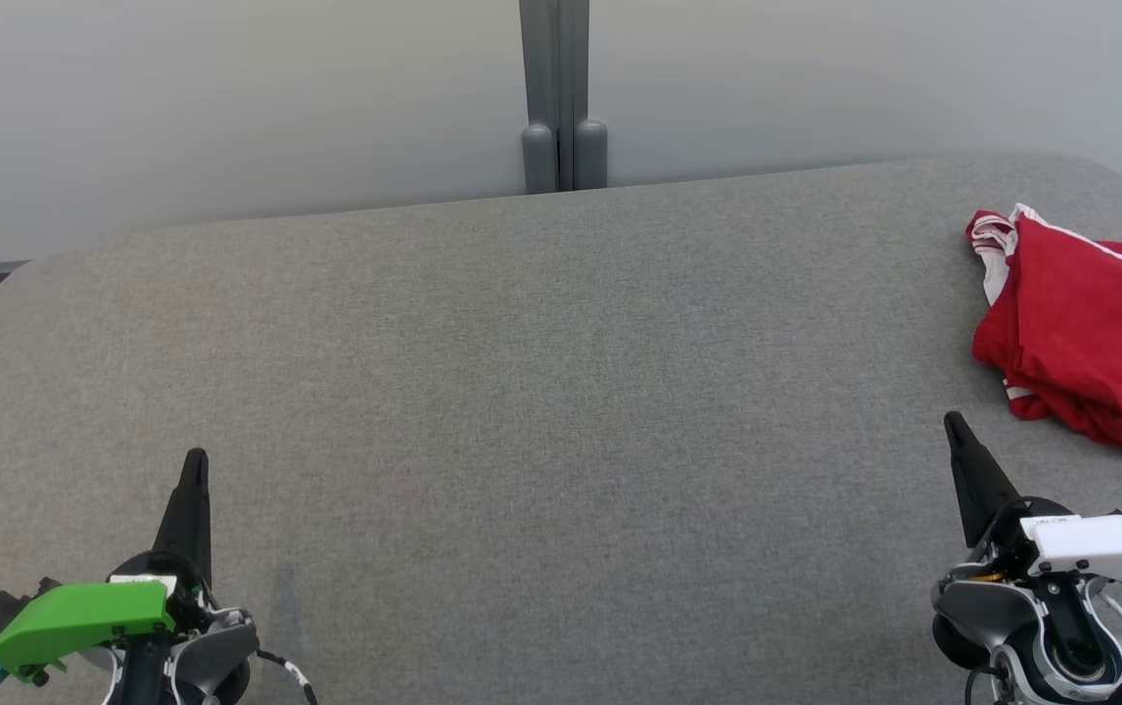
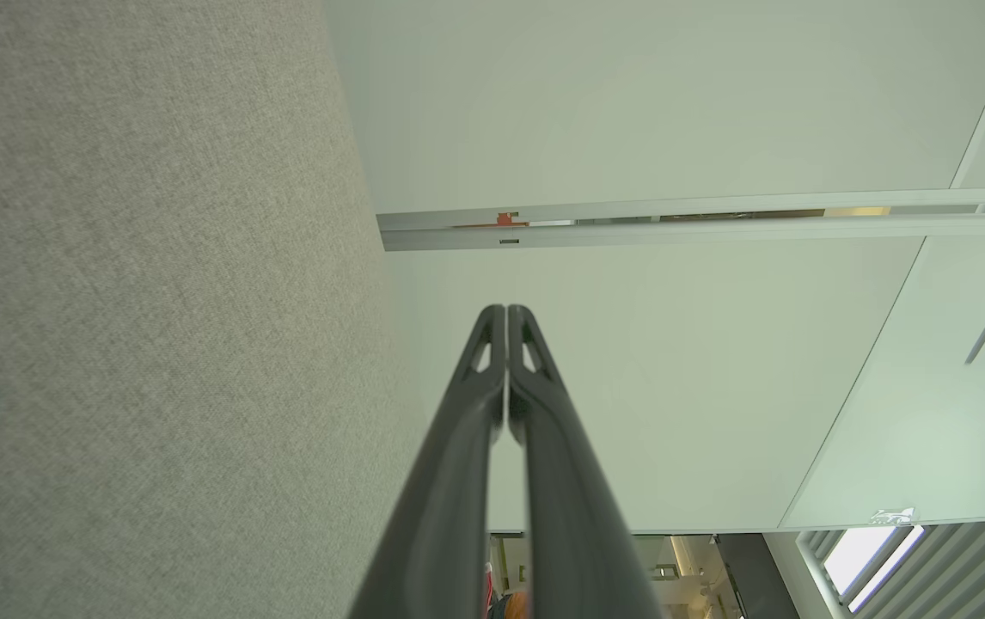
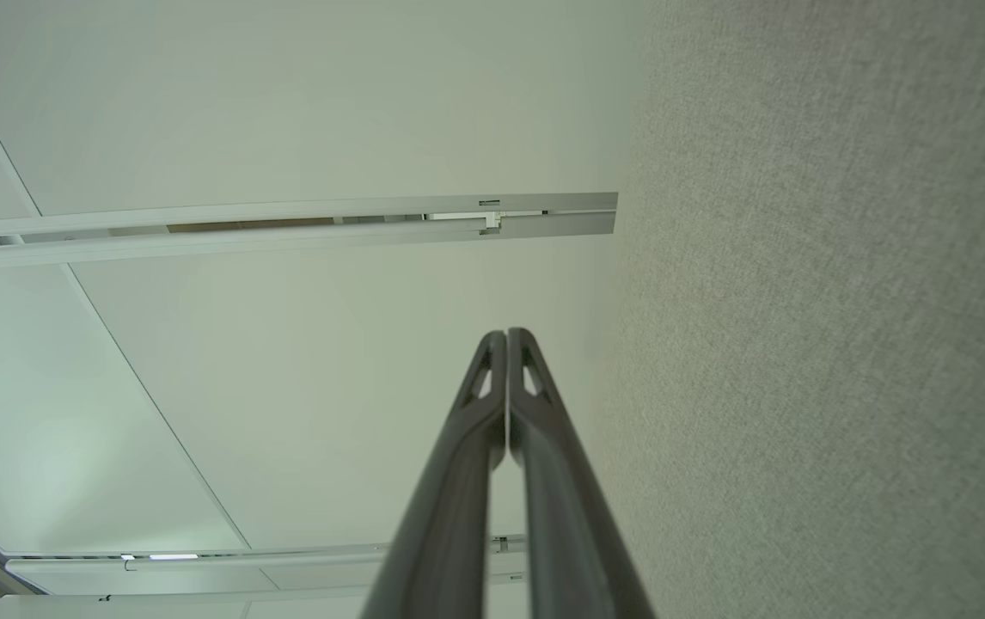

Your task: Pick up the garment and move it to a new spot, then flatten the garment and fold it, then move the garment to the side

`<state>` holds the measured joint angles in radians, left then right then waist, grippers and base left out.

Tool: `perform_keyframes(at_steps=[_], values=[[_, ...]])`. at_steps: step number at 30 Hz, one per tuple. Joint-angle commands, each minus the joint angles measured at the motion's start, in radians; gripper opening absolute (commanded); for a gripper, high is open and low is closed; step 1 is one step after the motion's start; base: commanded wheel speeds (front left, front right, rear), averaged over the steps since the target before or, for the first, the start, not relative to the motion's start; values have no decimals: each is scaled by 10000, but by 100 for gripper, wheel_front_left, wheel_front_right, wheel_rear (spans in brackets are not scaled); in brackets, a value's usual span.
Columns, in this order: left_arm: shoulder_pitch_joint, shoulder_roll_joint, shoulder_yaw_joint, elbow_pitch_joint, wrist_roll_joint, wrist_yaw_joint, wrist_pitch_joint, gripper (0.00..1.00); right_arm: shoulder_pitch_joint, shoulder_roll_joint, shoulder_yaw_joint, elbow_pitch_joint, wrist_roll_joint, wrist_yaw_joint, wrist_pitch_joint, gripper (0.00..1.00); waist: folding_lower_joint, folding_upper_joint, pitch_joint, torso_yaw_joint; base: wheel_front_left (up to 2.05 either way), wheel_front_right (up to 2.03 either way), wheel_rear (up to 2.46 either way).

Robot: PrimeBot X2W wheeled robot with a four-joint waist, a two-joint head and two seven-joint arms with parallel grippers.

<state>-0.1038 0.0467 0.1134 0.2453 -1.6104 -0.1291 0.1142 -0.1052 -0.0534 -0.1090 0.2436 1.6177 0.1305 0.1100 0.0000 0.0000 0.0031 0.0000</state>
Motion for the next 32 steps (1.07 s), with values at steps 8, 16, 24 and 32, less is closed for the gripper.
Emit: perform_keyframes(at_steps=[8, 16, 24, 32], values=[[-126, 66, 25, 9, -48, -46, 30, 0, -69, -6, -30, 21, -28, 4, 47, 0, 0, 0, 0, 0, 0, 0, 0], [-126, 66, 25, 9, -48, -46, 30, 0, -70, -3, -34, 21, -35, 2, 41, 0, 0, 0, 0, 0, 0, 0, 0], [-126, 66, 25, 9, -47, -46, 30, 0, -71, 2, -38, 22, -34, 4, 47, 0, 0, 0, 0, 0, 0, 0, 0], [-126, 66, 24, 8, -47, -46, 30, 0, -71, 6, -42, 22, -40, 4, 47, 0, 0, 0, 0, 0, 0, 0, 0]])
